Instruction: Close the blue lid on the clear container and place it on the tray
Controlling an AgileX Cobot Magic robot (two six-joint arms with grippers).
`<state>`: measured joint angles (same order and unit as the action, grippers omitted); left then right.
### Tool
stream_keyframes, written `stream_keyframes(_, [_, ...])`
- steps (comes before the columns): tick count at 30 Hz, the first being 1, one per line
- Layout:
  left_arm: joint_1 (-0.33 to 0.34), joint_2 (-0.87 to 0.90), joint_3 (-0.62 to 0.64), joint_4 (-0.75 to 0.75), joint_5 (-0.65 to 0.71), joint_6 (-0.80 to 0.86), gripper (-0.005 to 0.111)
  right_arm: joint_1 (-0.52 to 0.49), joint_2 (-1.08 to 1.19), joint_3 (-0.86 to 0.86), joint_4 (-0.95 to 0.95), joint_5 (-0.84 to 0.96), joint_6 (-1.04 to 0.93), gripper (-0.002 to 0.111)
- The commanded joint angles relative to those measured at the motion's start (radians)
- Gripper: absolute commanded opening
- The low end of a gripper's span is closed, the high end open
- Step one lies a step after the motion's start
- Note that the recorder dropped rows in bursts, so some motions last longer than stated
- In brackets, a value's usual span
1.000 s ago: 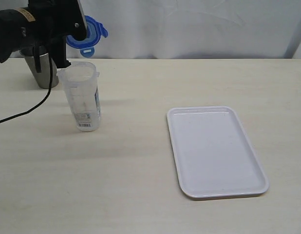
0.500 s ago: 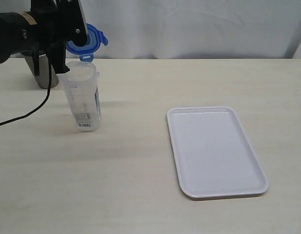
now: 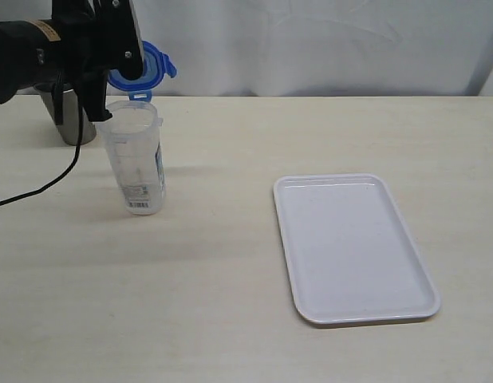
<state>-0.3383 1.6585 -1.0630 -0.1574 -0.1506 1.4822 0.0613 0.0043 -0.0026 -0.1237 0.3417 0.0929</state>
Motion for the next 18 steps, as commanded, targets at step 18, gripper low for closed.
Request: stream_keyframes(18, [0.005,-0.050,-0.007,-0.018,0.051,0.009,0.000,-0.001,-0.004,0.003,0.004,0.000,-0.001,0.005])
